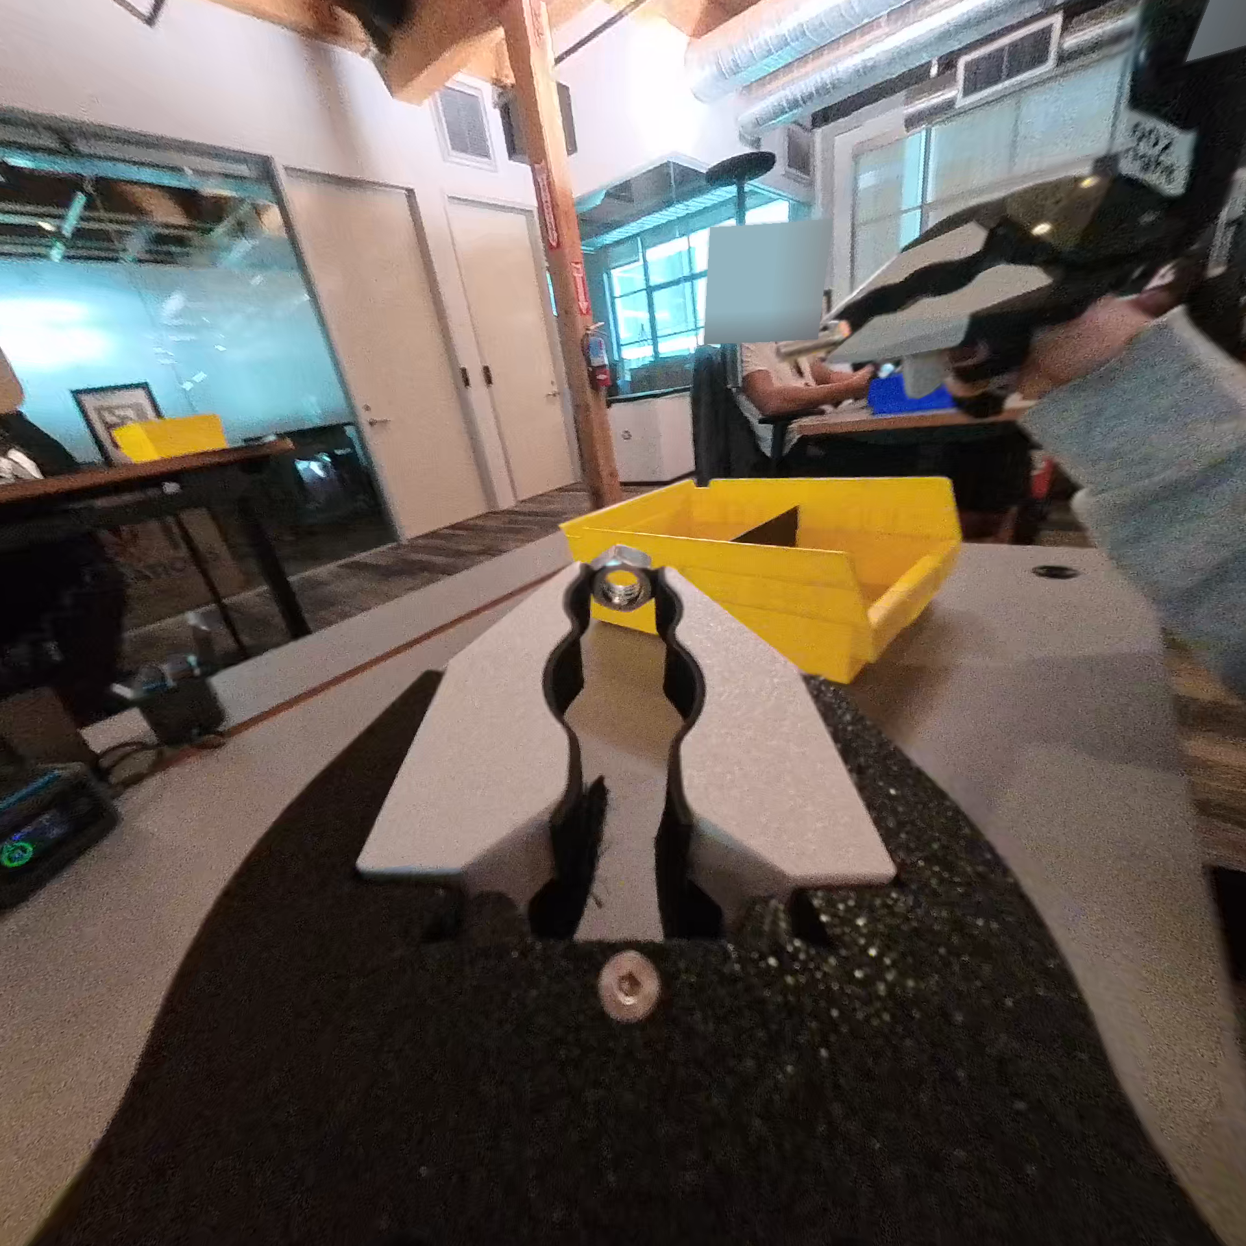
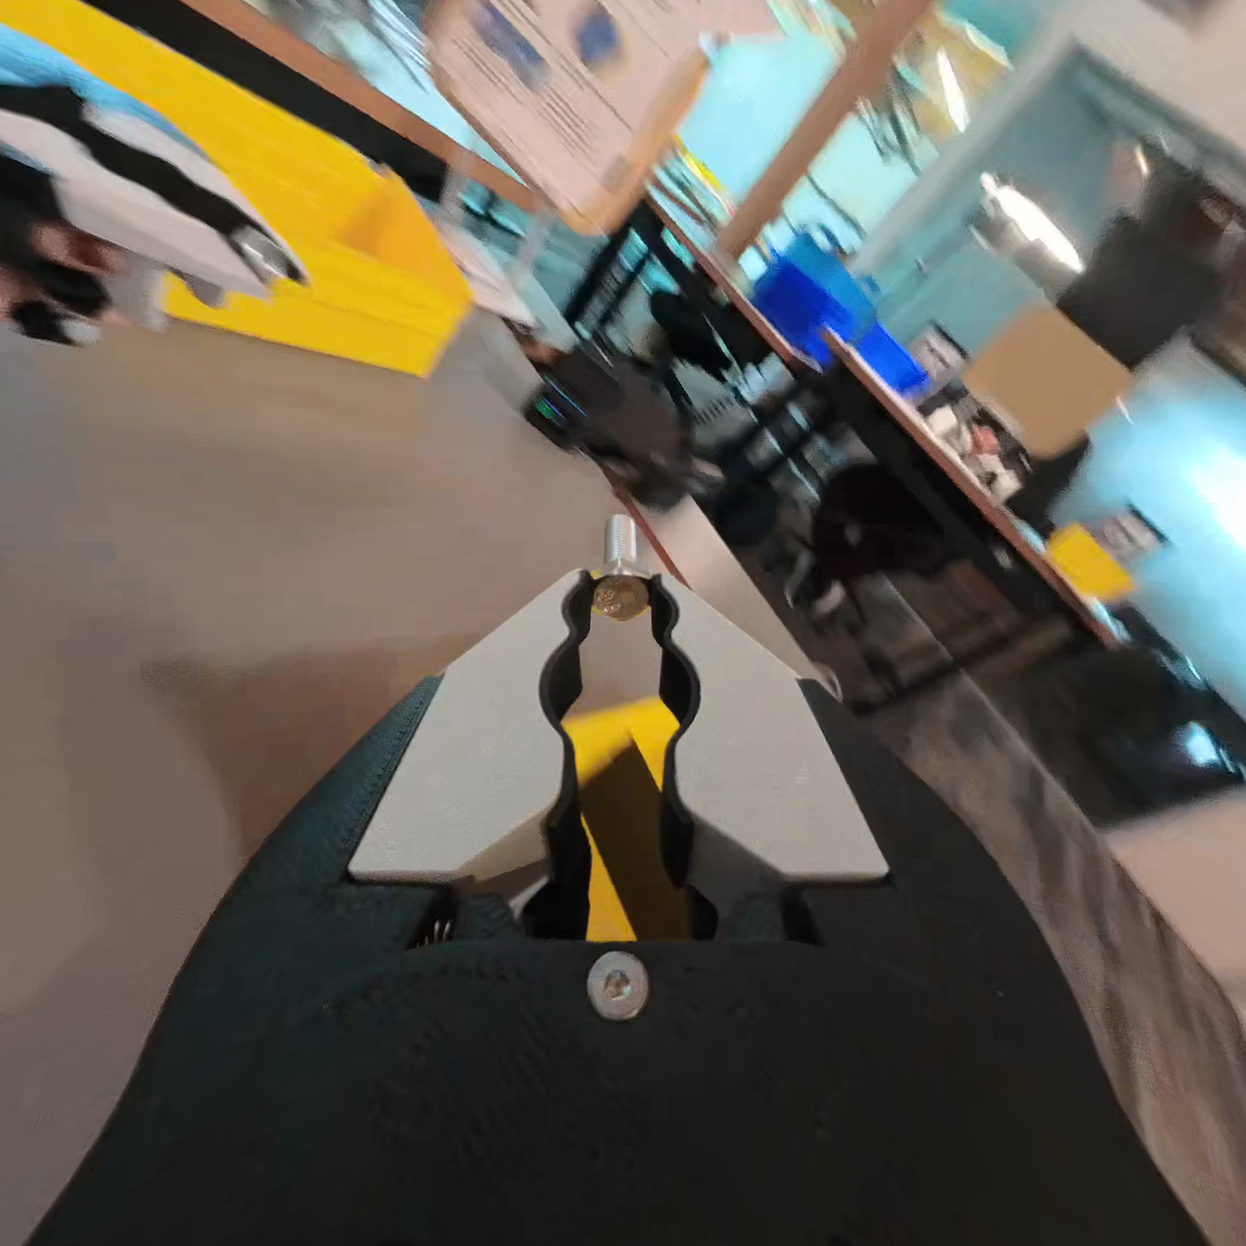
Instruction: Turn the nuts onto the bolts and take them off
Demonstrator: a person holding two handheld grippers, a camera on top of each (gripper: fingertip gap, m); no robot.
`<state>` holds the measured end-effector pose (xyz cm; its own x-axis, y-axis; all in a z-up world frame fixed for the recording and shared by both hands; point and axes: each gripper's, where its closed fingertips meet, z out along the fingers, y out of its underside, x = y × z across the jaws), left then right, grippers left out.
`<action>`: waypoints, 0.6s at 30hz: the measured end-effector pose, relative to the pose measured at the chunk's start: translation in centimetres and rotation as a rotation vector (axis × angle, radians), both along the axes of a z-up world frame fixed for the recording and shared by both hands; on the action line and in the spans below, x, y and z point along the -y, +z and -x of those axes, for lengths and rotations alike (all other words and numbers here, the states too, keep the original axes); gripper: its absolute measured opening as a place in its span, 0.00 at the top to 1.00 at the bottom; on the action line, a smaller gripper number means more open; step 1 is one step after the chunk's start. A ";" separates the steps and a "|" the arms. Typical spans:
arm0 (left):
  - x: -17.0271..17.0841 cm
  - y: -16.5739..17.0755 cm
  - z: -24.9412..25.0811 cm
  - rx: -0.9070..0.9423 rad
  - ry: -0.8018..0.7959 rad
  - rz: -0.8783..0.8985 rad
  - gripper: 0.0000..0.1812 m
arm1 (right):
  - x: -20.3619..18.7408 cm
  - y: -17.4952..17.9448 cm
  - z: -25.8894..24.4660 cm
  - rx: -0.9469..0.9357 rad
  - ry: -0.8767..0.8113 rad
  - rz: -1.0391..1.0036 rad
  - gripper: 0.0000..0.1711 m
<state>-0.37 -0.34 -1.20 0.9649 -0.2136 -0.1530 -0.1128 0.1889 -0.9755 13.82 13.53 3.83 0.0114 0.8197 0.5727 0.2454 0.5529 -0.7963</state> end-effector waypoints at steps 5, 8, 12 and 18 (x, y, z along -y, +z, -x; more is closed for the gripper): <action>-5.8 -1.2 0.3 -0.129 0.073 -0.078 0.91 | -7.0 -3.3 -5.4 0.144 -0.229 0.122 0.91; -9.5 -2.3 0.2 -0.162 0.091 -0.071 0.91 | -8.6 -5.5 -6.7 0.192 -0.275 0.181 0.91; -13.0 -4.9 0.0 -0.205 0.103 -0.029 0.91 | -11.5 -5.5 -6.3 0.126 -0.350 0.203 0.91; -12.2 -4.5 -2.0 -0.308 0.048 -0.077 0.91 | -17.9 -10.2 -2.3 0.463 -0.365 0.371 0.91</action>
<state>1.58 11.89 -5.74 0.8791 -0.1456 -0.4538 -0.4116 0.2484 -0.8769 16.10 31.40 -6.41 0.1453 0.9524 0.2680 0.7240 0.0823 -0.6849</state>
